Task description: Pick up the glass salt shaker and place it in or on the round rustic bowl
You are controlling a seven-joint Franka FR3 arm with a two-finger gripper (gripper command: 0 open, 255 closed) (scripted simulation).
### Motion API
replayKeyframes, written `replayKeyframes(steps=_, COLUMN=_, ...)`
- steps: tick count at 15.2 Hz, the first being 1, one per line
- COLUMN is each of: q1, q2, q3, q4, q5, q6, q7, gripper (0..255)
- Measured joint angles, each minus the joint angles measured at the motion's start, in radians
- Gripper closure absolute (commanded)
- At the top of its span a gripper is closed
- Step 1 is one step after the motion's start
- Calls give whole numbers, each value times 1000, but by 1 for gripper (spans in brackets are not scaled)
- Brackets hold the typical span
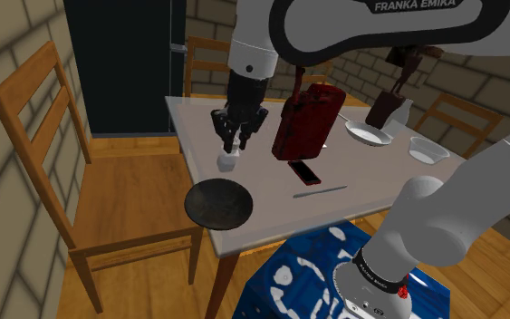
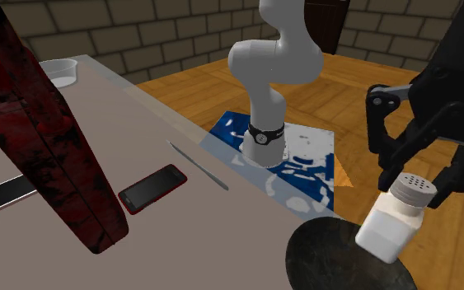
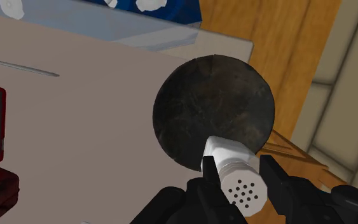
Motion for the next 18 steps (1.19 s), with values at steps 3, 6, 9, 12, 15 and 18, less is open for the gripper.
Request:
replayKeyframes(steps=3, q1=3, q2=2, q3=5, q4=-32, q5=2, q6=34, q7=4, gripper=255)
replayKeyframes(steps=6, q1=3, q2=15, q3=9, q4=-64, q5=1, q6=79, q7=6, gripper=255)
replayKeyframes(steps=9, q1=4, q2=21, q3=13, q4=-97, q5=2, q6=118, q7=8, gripper=255)
replayKeyframes(steps=12, q1=4, q2=38, q3=16, q4=-124, q5=-1, q6=161, q7=9, gripper=255)
replayKeyframes(steps=15, q1=5, q2=49, q3=21, q4=-154, q5=-1, q6=201, q7=12, gripper=255)
replayKeyframes(steps=18, q1=4, q2=65, q3=24, q4=-184, q5=-4, q6=247, q7=13, gripper=255)
